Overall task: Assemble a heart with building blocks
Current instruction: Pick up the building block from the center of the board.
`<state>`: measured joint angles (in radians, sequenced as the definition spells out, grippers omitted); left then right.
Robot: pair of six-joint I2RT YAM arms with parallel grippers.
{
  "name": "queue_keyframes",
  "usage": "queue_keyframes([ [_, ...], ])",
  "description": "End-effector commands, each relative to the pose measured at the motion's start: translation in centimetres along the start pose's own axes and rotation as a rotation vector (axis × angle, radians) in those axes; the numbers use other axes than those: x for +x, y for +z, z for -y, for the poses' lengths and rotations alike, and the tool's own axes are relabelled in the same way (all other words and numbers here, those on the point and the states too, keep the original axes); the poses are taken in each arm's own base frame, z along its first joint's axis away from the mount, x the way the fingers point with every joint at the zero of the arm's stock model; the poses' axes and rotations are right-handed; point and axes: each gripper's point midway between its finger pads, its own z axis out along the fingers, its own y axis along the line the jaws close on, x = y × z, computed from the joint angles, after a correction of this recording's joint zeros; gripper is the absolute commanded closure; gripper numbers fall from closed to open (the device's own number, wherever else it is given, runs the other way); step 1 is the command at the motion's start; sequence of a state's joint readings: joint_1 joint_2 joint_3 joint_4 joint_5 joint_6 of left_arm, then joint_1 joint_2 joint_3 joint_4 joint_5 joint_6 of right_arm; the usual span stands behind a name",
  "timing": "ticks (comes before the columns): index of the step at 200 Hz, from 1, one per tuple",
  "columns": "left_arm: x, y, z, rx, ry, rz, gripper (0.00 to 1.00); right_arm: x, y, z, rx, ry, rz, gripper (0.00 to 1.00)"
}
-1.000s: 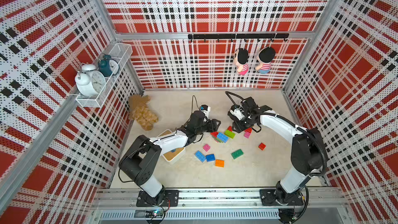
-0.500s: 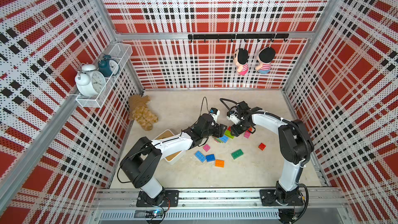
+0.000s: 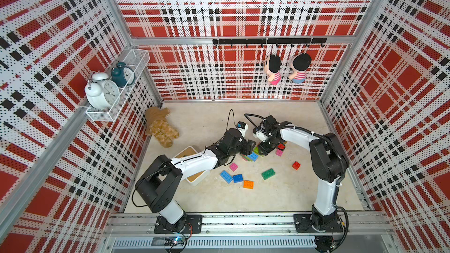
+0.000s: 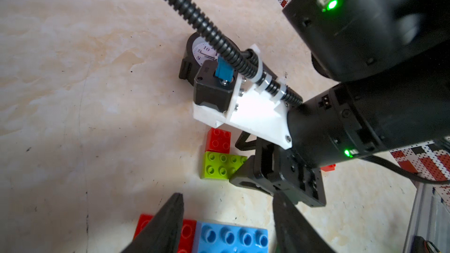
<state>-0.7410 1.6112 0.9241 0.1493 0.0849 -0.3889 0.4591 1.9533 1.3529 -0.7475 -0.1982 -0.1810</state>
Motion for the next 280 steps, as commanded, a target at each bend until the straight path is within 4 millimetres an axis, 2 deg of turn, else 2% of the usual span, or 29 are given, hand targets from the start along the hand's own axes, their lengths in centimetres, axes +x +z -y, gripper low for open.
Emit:
queue_keyframes([
  [1,-1.1,-0.5,0.2,-0.001,0.018,0.030,0.38,-0.2,0.4,-0.1,0.009,-0.038,-0.021,0.51],
  [58,-0.9,-0.7,0.0,-0.004,0.016,0.029,0.38,-0.2,0.5,-0.2,0.009,-0.039,-0.029,0.57],
  [104,-1.3,-1.1,-0.3,-0.004,0.008,0.050,0.39,0.0,-0.2,-0.8,0.002,-0.039,-0.028,0.67],
  [142,-2.9,-3.3,-2.0,0.038,-0.089,0.146,0.38,-0.8,-3.3,-1.5,0.005,-0.019,0.060,0.72],
  [185,-4.0,-6.2,-5.8,0.057,-0.235,0.254,0.37,-3.1,-8.1,-2.1,0.050,-0.012,0.205,0.83],
  [221,-2.6,-7.6,-8.2,0.133,-0.384,0.291,0.37,-6.1,-9.2,-4.4,0.052,-0.082,0.185,0.90],
  [252,-0.7,-8.5,-9.3,0.190,-0.479,0.299,0.37,-8.0,-8.3,-6.9,0.035,-0.127,0.126,0.92],
  [280,0.9,-8.8,-10.2,0.188,-0.518,0.285,0.36,-8.7,-6.9,-9.0,0.015,-0.148,0.077,0.94],
])
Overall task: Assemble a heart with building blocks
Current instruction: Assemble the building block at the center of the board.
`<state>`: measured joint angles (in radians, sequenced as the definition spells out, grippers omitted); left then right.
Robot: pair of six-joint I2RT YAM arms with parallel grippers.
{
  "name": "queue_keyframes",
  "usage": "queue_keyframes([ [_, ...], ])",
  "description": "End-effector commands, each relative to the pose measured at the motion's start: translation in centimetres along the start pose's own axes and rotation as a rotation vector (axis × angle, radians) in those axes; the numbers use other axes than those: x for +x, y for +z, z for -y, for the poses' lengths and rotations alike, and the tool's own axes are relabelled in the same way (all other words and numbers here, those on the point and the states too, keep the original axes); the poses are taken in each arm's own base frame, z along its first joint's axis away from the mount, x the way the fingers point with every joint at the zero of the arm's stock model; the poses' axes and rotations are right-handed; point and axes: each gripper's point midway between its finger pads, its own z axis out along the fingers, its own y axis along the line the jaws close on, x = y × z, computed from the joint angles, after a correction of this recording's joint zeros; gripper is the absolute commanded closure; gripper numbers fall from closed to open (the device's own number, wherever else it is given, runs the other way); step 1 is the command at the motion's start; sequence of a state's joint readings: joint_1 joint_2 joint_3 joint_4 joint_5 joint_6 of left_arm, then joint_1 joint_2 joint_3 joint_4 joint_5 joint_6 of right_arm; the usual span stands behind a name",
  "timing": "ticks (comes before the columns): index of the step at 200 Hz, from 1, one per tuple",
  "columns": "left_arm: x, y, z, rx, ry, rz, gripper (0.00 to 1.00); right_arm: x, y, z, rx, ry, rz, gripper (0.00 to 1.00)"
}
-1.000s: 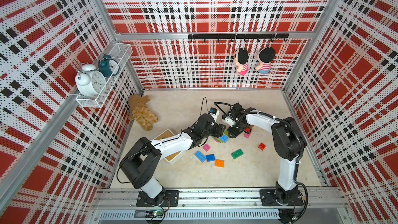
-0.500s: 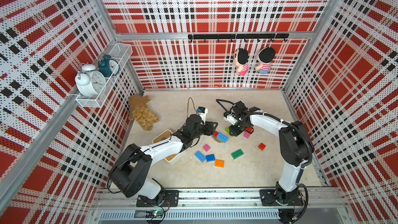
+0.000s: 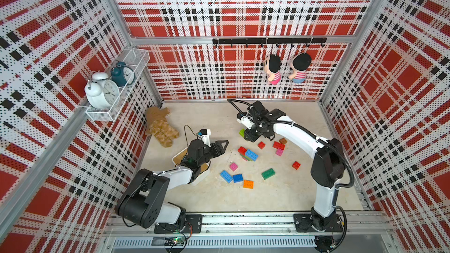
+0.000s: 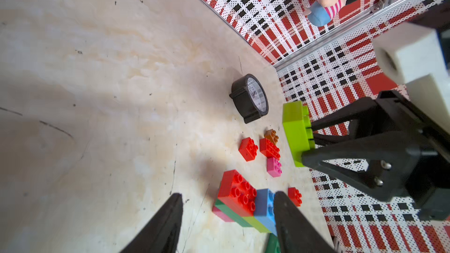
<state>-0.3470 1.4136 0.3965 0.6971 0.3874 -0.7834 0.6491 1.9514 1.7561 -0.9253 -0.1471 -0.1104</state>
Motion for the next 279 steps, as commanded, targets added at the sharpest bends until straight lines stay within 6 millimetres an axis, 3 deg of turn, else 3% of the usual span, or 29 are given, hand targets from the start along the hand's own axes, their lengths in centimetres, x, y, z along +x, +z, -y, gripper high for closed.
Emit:
queue_keyframes([
  [1,-0.7,-0.6,1.5,0.098,-0.028,0.025,0.36,1.5,1.3,-1.6,-0.022,-0.003,-0.114,0.94],
  [49,-0.4,-1.2,0.0,0.073,-0.039,0.017,0.35,2.4,3.2,-3.1,-0.030,-0.014,-0.191,0.95],
  [173,0.9,0.4,1.1,0.085,0.027,-0.039,0.36,4.3,4.5,-2.6,-0.006,-0.005,-0.258,0.95],
  [279,0.8,0.8,1.2,0.080,0.034,-0.041,0.36,6.1,5.7,-2.7,-0.012,0.003,-0.313,0.94],
])
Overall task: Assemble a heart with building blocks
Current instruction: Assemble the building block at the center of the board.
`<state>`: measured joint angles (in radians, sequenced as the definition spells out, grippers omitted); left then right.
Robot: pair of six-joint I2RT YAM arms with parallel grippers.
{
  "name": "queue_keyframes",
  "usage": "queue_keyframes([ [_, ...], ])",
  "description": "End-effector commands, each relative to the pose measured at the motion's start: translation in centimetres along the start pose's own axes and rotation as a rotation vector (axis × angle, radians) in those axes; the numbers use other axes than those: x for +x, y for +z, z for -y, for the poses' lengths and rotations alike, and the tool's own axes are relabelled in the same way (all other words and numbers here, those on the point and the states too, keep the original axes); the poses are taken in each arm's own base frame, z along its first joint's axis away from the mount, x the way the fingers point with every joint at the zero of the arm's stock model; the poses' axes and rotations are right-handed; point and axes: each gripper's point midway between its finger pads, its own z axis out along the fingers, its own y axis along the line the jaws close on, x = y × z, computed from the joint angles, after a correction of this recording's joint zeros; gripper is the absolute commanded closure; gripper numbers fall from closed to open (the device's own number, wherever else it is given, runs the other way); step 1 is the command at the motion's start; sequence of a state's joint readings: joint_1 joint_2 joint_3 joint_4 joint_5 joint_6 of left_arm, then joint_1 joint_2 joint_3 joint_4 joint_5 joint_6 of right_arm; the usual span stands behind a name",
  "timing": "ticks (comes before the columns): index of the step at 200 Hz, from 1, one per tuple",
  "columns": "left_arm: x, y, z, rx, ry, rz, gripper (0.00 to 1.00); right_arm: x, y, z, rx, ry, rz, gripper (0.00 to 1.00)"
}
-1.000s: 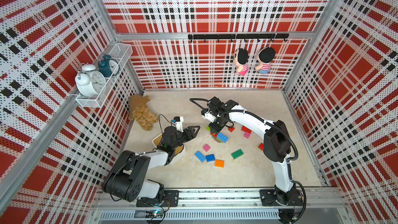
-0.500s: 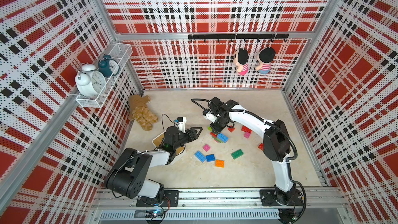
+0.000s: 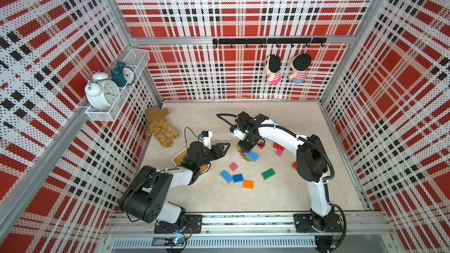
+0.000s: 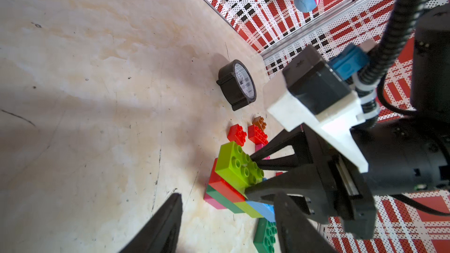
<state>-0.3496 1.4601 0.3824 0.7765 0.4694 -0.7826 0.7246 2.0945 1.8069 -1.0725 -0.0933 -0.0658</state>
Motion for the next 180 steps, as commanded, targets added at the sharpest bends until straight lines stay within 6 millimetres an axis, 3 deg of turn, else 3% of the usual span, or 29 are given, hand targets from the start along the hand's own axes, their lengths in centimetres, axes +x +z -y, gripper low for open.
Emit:
queue_keyframes([
  [1,-0.5,0.5,0.5,0.009,0.025,0.008,0.37,1.6,1.4,0.0,-0.003,0.001,-0.067,0.94],
  [82,-0.7,0.8,0.6,0.012,0.031,0.005,0.37,4.5,2.7,0.5,0.036,0.011,-0.157,0.95],
  [180,-0.8,1.4,1.0,0.013,0.048,-0.007,0.37,6.4,3.4,0.6,0.067,-0.007,-0.243,0.95],
])
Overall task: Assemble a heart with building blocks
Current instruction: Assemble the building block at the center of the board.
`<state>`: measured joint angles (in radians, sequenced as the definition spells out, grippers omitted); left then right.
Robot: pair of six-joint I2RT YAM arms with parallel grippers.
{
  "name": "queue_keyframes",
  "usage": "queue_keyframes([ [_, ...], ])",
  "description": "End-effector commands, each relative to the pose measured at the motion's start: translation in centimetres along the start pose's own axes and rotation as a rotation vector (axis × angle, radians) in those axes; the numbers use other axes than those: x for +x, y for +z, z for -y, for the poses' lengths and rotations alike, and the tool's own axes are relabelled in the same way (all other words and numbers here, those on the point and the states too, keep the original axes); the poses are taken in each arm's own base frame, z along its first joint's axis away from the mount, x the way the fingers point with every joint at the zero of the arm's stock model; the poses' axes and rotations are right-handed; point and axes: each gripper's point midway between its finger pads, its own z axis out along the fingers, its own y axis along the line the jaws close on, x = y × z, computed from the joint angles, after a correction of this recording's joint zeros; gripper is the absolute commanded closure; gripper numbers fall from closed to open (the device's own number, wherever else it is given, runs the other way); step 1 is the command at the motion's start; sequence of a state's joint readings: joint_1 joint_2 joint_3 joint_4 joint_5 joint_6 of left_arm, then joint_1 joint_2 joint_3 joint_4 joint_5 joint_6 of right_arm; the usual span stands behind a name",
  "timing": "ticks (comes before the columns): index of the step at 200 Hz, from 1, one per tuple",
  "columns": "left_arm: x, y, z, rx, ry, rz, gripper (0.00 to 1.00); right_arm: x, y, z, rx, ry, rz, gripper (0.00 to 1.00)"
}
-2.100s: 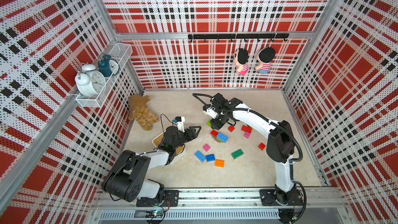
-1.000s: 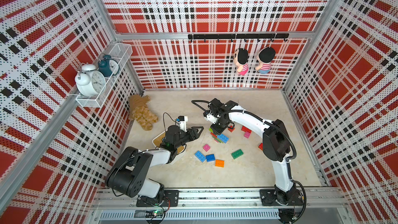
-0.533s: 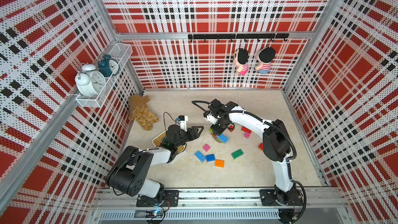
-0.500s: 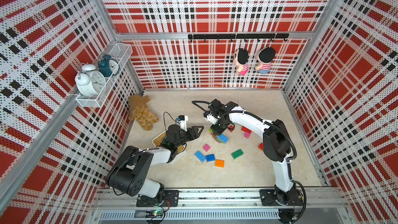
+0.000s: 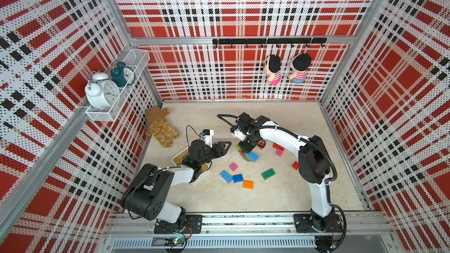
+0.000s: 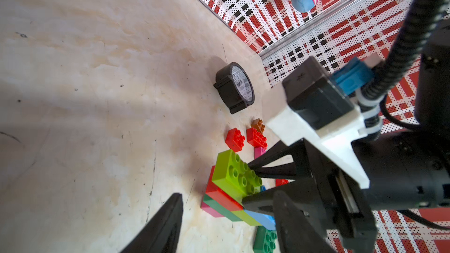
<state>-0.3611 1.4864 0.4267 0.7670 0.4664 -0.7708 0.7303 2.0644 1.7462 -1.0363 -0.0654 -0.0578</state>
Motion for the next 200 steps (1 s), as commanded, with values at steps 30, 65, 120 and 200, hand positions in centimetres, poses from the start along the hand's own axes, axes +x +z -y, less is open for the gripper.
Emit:
queue_keyframes([
  [30,-0.4,0.7,0.4,0.001,0.034,-0.008,0.37,5.8,3.2,0.1,0.037,-0.012,-0.246,0.96],
  [65,-0.5,0.9,0.5,0.000,0.036,-0.010,0.38,6.0,3.4,0.1,0.050,-0.002,-0.256,0.97],
  [120,-0.4,1.1,0.4,-0.007,0.037,-0.012,0.38,5.9,3.3,-0.2,0.052,0.049,-0.241,0.97],
  [200,-0.2,1.2,0.5,-0.005,0.041,-0.016,0.38,7.1,3.9,-0.2,0.000,0.085,-0.281,0.97],
])
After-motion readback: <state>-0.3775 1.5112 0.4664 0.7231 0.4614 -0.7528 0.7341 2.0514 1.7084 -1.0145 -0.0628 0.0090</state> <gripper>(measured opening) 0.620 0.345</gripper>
